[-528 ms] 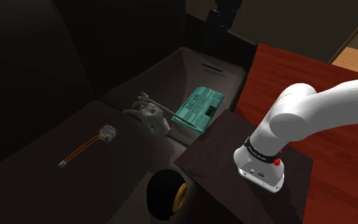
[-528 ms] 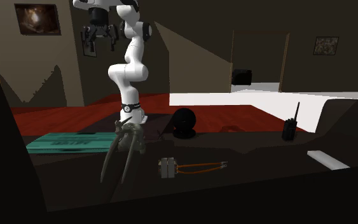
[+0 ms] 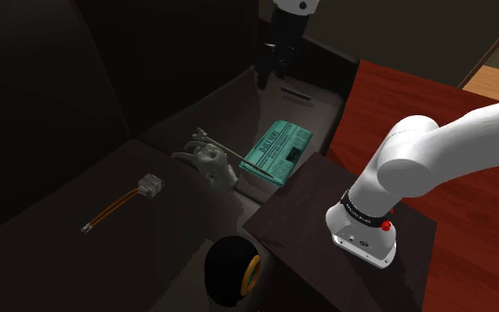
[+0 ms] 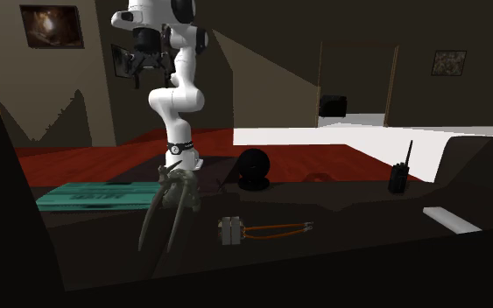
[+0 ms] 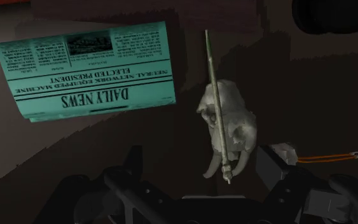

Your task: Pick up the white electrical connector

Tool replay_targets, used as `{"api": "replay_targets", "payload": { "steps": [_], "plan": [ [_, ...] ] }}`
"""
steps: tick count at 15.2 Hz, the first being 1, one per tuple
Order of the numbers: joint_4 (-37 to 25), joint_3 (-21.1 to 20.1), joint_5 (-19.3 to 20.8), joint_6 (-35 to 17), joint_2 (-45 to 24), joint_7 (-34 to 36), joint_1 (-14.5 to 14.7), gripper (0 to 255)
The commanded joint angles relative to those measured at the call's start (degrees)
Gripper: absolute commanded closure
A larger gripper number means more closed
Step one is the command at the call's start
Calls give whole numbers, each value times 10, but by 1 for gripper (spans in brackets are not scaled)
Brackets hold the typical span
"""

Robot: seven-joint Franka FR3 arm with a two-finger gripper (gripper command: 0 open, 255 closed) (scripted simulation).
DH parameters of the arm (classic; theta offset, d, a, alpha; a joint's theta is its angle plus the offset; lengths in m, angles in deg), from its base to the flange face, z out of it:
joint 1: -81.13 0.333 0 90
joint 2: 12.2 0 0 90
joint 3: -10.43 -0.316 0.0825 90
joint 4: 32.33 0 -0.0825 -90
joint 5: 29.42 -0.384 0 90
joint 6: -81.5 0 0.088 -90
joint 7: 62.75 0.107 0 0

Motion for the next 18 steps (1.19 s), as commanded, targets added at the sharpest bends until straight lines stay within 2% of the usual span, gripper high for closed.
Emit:
{"api": "replay_targets", "payload": {
  "steps": [1, 7, 11, 15, 18],
  "plan": [
    [9, -16, -6, -38, -24, 10, 6, 0],
    [21, -67, -15, -150, -114, 45, 20, 0],
    [13, -102, -8, -222, -188, 74, 24, 0],
    [-7, -136, 18, -288, -271, 112, 22, 0],
    [-31, -159, 54, -330, -337, 150, 20, 0]
  ]
}}
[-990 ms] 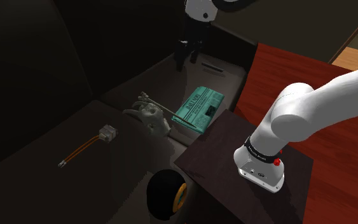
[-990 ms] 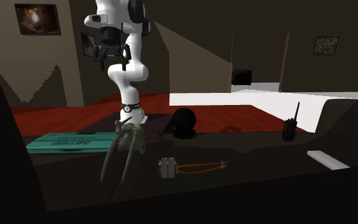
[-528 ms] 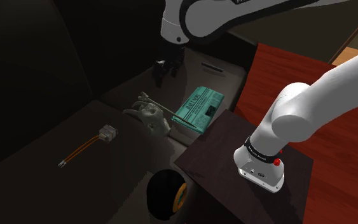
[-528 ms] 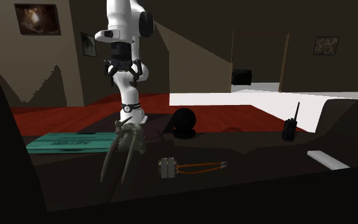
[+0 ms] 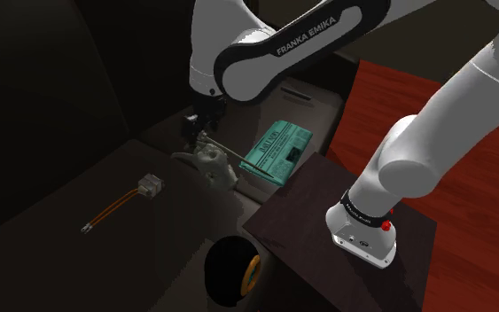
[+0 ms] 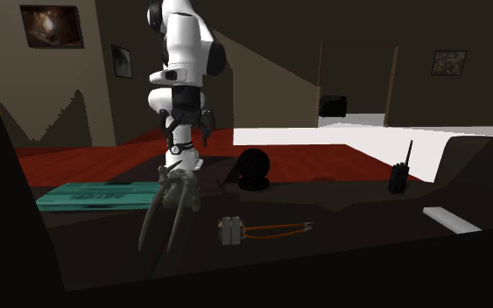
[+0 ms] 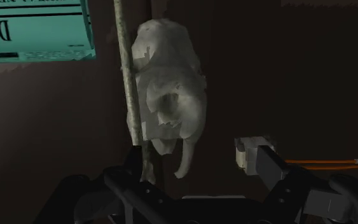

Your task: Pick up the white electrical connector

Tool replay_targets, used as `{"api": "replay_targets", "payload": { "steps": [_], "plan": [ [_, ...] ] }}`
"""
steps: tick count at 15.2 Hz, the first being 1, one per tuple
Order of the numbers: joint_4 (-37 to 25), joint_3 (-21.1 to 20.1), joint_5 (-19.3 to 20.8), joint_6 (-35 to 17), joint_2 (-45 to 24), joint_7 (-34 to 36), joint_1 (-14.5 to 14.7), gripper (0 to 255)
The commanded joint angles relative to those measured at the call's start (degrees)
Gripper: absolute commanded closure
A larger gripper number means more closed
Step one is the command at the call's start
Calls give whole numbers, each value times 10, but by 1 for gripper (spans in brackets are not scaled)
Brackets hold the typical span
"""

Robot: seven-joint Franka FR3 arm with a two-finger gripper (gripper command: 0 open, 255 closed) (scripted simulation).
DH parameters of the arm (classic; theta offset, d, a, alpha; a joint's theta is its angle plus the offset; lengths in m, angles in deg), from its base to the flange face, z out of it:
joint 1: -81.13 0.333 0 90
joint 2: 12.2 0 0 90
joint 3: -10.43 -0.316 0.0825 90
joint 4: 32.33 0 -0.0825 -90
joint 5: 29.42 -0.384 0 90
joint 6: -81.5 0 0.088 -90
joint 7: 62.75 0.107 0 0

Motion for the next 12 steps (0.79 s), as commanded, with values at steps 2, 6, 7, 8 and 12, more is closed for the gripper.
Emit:
{"api": "replay_targets", "payload": {
  "steps": [2, 6, 7, 8, 12],
  "plan": [
    [-27, -20, 46, -42, -71, 45, 0, 0],
    [-76, -26, 126, -78, -166, 114, 15, 0],
    [-91, -24, 147, -84, -190, 131, 22, 0],
    [-106, -21, 167, -90, -214, 147, 30, 0],
    [-174, 2, 234, -104, -305, 201, 72, 0]
  ]
}}
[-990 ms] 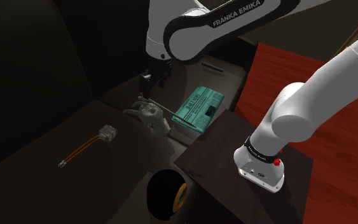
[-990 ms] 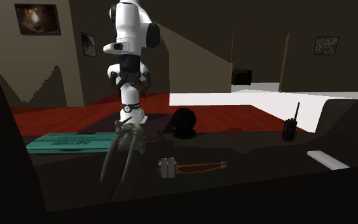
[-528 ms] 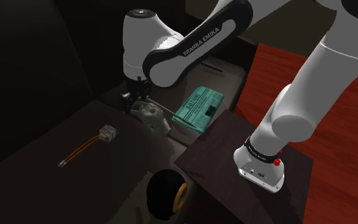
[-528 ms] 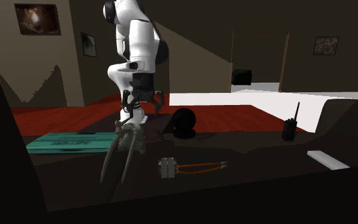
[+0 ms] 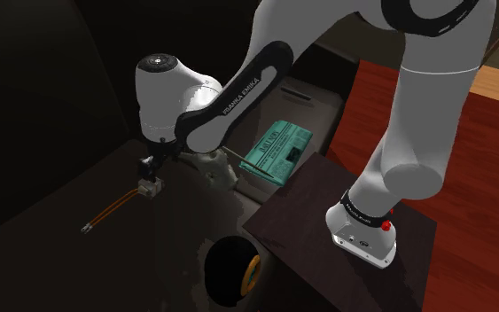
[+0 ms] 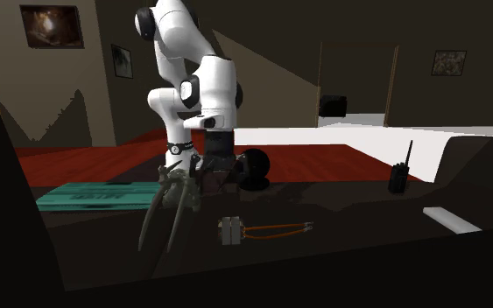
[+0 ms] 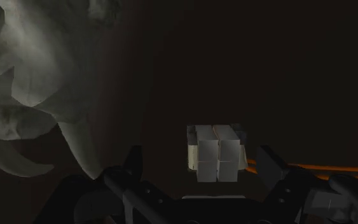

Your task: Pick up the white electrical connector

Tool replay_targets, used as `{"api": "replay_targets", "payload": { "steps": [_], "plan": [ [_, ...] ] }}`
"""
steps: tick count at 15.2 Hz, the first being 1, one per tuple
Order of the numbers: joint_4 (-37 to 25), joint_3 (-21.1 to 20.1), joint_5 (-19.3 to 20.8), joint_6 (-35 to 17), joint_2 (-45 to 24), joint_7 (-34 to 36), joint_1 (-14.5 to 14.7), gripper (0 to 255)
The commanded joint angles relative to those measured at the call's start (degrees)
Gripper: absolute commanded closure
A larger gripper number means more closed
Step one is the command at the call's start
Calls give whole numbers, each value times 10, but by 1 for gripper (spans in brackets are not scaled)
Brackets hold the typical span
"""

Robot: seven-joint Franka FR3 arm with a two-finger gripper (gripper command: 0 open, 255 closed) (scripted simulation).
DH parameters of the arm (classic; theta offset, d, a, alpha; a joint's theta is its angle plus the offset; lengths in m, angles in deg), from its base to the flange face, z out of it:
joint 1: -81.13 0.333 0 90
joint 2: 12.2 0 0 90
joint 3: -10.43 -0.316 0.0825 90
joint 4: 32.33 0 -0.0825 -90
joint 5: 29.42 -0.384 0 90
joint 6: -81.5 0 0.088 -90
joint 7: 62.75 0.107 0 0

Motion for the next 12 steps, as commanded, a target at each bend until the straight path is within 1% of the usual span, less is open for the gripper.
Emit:
{"api": "replay_targets", "payload": {
  "steps": [1, 3, 10, 12],
  "plan": [
    [-34, 13, 30, -7, -44, 24, 22, 0],
    [-67, 24, 50, -9, -81, 39, 41, 0],
    [-73, 48, 79, -44, -124, 62, 59, 0],
    [-74, 50, 81, -47, -127, 64, 60, 0]
  ]
}}
